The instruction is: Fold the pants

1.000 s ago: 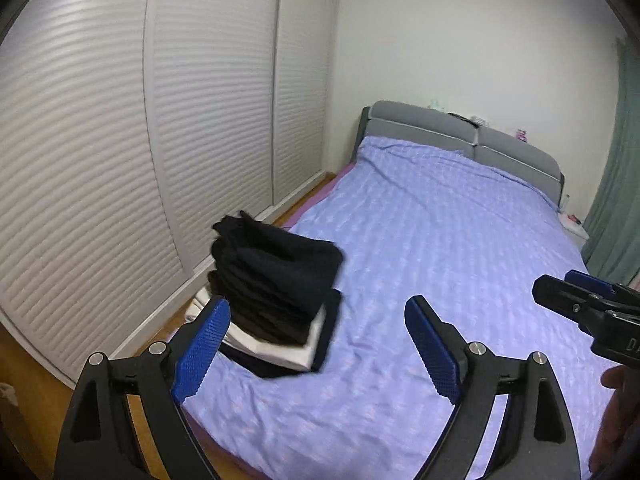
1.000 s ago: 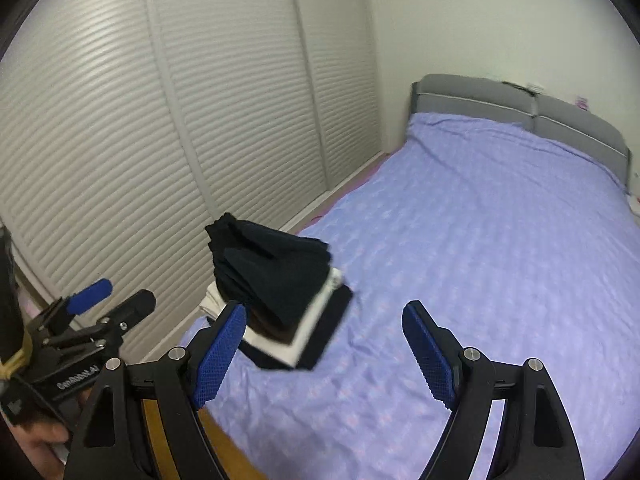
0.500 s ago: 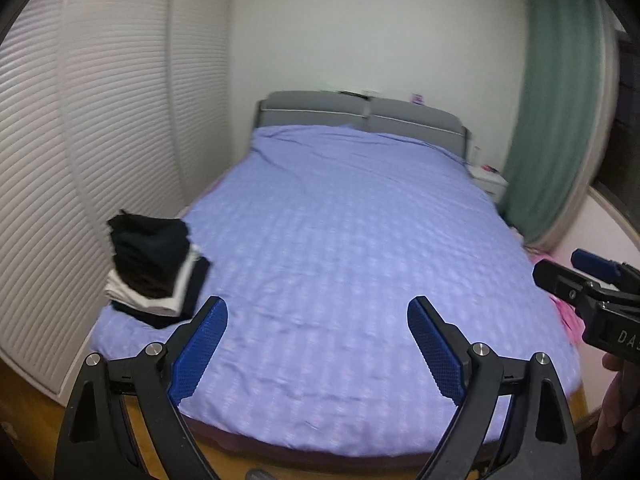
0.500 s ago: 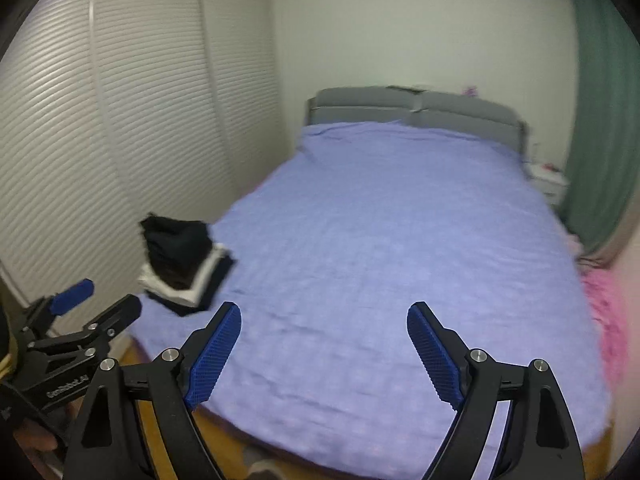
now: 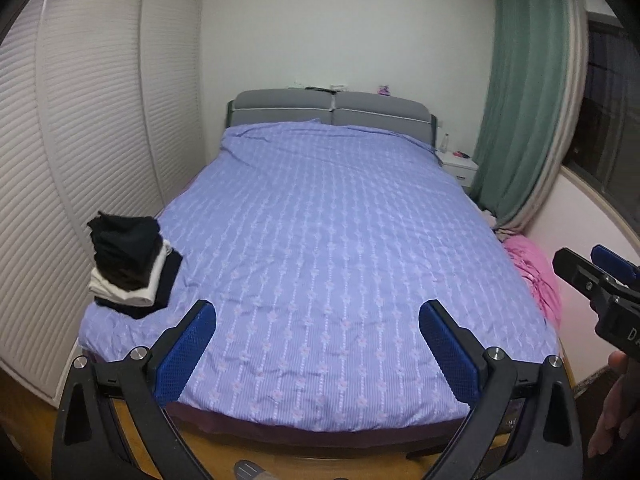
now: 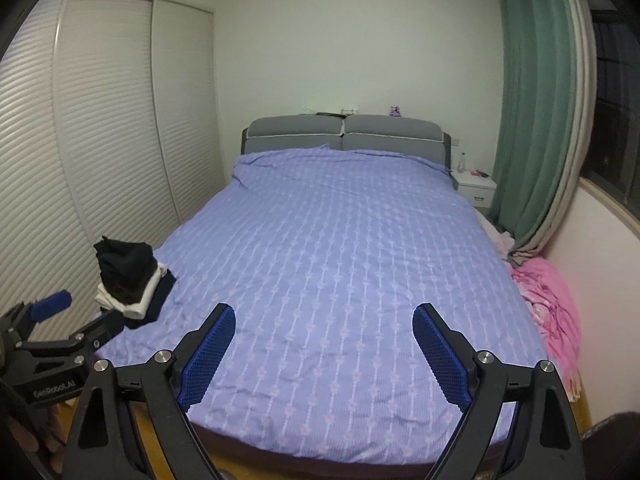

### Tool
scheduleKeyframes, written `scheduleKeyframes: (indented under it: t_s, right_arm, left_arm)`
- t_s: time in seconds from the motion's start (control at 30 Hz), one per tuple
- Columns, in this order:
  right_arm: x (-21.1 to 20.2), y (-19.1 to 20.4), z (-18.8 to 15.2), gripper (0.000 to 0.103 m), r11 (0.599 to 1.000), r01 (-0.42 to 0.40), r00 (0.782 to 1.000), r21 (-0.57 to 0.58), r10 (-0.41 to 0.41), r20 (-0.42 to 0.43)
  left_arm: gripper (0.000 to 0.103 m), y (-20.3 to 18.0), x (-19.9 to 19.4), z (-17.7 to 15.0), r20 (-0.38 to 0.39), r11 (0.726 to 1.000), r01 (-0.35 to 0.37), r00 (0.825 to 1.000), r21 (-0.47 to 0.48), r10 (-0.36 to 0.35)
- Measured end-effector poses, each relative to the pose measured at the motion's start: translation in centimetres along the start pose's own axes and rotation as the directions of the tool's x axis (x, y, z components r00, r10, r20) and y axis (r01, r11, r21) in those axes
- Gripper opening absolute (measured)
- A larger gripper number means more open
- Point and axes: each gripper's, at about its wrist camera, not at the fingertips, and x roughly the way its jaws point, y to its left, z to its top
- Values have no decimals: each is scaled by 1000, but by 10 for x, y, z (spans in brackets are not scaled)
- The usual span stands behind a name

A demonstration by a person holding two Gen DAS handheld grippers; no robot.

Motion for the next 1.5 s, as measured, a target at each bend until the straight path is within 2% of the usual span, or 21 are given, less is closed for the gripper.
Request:
scheduleKeyframes:
  t_s: [0.13, 0.37, 0.57, 0.9, 1.5]
  right_arm:
    - [-10, -8, -12, 91, 999, 23, 1000, 34, -24, 11]
    - [-23, -18, -37, 92, 996, 42, 999, 82, -40, -23]
    - [-39, -24, -51, 92, 991, 67, 998, 119, -66, -9]
    - [-48, -26, -56, 93, 990, 60, 998, 130, -62, 7]
    - [-49, -27, -59, 93, 989, 58, 998, 134, -57, -7]
  left_arm:
    - [103, -3, -6, -5, 5, 1000, 11, 1000, 10, -11]
    - [103, -8, -20, -15, 11, 999, 13, 1000, 36, -14]
    - [103, -14, -30, -24, 18, 999, 18, 1000, 50, -19]
    - [103, -19, -42, -30, 48, 997, 10, 999, 72, -14]
    - [103, -26, -43, -34, 41, 996, 14, 999, 85, -18]
